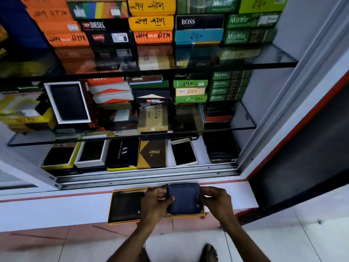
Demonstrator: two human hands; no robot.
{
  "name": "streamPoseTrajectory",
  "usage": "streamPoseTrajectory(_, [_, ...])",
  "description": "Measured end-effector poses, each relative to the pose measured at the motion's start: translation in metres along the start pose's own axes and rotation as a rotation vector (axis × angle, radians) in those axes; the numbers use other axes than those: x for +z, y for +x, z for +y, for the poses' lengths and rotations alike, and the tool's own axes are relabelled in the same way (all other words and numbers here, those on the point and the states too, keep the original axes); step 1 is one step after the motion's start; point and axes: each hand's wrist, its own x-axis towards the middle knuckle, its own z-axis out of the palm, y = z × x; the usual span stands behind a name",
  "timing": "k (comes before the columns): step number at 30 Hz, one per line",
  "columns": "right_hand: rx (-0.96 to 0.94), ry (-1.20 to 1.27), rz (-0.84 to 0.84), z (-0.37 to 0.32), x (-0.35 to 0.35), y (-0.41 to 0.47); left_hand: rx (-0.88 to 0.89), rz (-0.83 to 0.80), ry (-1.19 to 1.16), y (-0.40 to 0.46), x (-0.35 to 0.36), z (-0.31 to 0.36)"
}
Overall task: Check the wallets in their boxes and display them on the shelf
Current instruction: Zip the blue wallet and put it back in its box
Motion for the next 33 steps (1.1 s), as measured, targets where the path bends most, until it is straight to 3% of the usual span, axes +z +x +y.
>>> streamPoseTrajectory(7, [0.078, -0.052, 0.046, 0.010, 0.012, 0.014, -0.071, 0.069, 0.126, 0.007, 0.012, -0.017])
streamPoseTrajectory(11, [0.129, 0.019, 0.021, 0.015, 0.013, 0.019, -0.105, -0.088, 0.193, 0.007, 0.014, -0.017])
streamPoseTrajectory(14, [0.154, 0.113, 0.024, 0.006, 0.005, 0.014, -0.080, -0.026, 0.124, 0.001, 0.006, -0.006])
streamPoseTrajectory(22, [-0.153, 0.427, 0.065, -0.097, -0.049, -0.015, 0.111, 0.181, -0.168, -0.014, -0.064, 0.076])
streamPoseTrajectory(26, [-0.299, 0.546, 0.117, -0.159, -0.071, -0.012, 0.288, 0.271, -0.328, -0.004, -0.092, 0.135])
streamPoseTrajectory(33, [-0.396, 0.479, 0.188, -0.217, -0.084, 0.053, 0.444, 0.336, -0.268, 0.053, -0.096, 0.195])
